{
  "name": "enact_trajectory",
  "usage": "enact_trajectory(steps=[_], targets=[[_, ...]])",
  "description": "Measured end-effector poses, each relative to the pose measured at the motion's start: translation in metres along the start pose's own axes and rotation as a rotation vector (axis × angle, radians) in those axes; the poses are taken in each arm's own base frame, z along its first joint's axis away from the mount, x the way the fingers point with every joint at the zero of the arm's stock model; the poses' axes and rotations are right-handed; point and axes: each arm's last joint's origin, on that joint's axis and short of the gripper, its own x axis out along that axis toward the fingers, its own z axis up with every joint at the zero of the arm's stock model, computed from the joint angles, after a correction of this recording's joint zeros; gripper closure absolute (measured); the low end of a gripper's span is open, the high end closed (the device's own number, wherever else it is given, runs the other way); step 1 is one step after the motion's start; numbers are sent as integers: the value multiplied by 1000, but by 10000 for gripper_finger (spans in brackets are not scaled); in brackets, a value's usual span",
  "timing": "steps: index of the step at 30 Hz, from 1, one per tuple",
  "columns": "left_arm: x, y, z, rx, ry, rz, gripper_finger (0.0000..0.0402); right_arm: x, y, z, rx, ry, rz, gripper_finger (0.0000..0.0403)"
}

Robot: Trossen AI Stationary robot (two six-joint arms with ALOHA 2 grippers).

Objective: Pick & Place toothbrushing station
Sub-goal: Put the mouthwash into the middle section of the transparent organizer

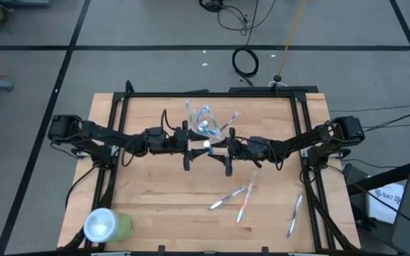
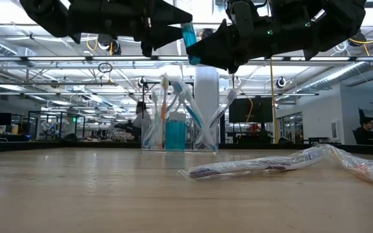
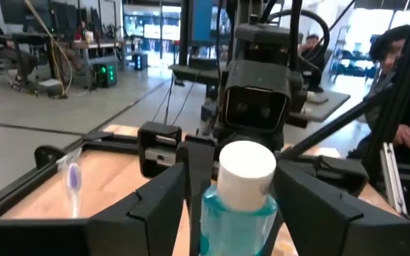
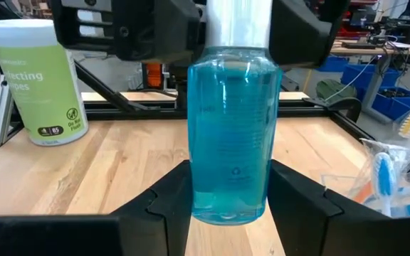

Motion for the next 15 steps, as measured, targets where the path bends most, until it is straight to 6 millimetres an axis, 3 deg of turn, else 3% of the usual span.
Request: enact_trajectory(steps=[9, 15], targets=[[3, 1, -3, -3, -19, 6, 182, 0, 0, -1, 2, 5, -1, 247], [3, 1, -3, -3, -16, 5, 241, 0, -1, -1, 3, 6, -4, 245]])
